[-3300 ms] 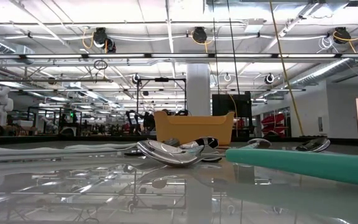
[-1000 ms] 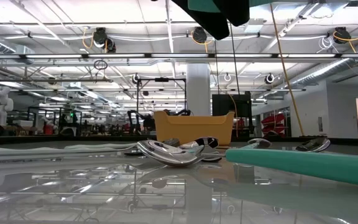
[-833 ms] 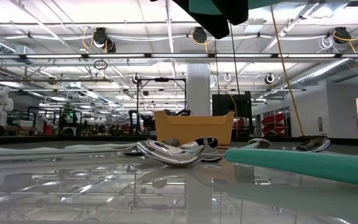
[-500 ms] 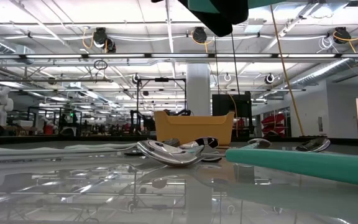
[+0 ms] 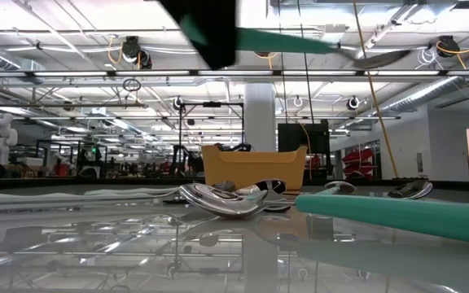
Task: Sort silverware by color (type)
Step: Put the green spoon into the blue bin
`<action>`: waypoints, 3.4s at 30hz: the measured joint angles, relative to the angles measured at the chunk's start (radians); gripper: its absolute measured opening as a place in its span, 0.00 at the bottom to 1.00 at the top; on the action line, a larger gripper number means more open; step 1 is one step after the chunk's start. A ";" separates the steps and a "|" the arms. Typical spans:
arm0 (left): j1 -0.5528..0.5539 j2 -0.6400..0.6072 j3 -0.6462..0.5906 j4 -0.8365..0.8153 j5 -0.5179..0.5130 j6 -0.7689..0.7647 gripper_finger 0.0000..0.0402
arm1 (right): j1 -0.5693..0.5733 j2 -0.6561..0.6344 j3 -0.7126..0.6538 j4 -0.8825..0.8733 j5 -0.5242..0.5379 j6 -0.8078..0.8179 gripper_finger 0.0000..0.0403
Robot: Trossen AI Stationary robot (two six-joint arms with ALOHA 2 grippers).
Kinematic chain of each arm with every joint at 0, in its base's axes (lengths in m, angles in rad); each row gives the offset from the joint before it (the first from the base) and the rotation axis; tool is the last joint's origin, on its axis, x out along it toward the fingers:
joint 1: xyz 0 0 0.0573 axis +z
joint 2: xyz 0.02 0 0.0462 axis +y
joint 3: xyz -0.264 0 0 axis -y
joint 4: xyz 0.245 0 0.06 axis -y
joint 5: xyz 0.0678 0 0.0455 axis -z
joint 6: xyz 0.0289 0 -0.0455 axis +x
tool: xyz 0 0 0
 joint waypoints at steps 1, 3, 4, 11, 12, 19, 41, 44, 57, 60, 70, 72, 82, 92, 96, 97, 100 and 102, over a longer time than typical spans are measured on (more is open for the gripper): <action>-0.006 -0.007 0.000 -0.040 -0.003 -0.033 0.20 | 0.001 0.000 0.000 0.002 0.006 0.000 0.29; -0.020 -0.024 -0.001 -0.087 -0.009 -0.080 0.20 | 0.003 0.000 0.000 0.002 0.026 0.000 0.32; -0.030 -0.036 -0.001 -0.107 -0.014 -0.103 0.20 | 0.002 0.000 0.000 0.004 0.033 0.000 0.33; -0.127 -0.104 0.000 -0.116 -0.067 -0.134 0.20 | 0.002 -0.005 0.000 0.020 0.077 0.002 0.36; -0.138 -0.108 0.000 -0.116 -0.080 -0.132 0.20 | 0.002 -0.006 0.000 0.027 0.077 0.004 0.36; -0.175 -0.113 0.000 -0.117 -0.096 -0.071 0.20 | 0.002 -0.020 0.000 0.029 0.063 0.002 0.33; -0.086 -0.119 -0.068 -0.117 -0.160 0.074 0.20 | -0.016 -0.149 0.000 0.039 -0.110 0.418 0.27; -0.098 -0.159 -0.168 -0.119 -0.137 0.002 0.20 | -0.007 -0.149 0.000 0.031 -0.119 0.464 0.27; -0.384 -0.542 -0.723 -0.120 -0.153 -0.853 0.20 | 0.002 -0.148 0.000 0.039 -0.139 0.572 0.27; -0.465 -0.546 -0.736 -0.118 -0.143 -0.980 0.20 | 0.002 -0.148 0.000 0.054 -0.138 0.572 0.27; -0.572 -0.545 -0.736 -0.102 0.119 -1.258 0.20 | 0.001 -0.148 0.000 0.101 -0.138 0.582 0.27; -0.580 -0.545 -0.736 -0.081 0.147 -1.278 0.20 | 0.002 -0.148 0.000 0.101 -0.138 0.591 0.27; -0.611 -0.545 -0.736 -0.036 0.249 -1.387 0.20 | 0.002 -0.148 0.000 0.096 -0.139 0.616 0.27; -0.626 -0.545 -0.736 0.024 0.325 -1.408 0.20 | 0.002 -0.148 0.000 0.096 -0.140 0.621 0.27; -0.626 -0.545 -0.736 0.010 0.368 -1.412 0.20 | 0.002 -0.148 0.000 0.096 -0.140 0.628 0.27; -0.625 -0.545 -0.736 0.000 0.381 -1.416 0.20 | 0.002 -0.148 0.000 0.096 -0.140 0.628 0.27; -0.615 -0.545 -0.736 -0.014 0.403 -1.417 0.20 | 0.002 -0.148 0.000 0.096 -0.140 0.628 0.27; -0.603 -0.545 -0.736 -0.013 0.403 -1.413 0.20 | 0.002 -0.148 0.000 0.096 -0.150 0.628 0.27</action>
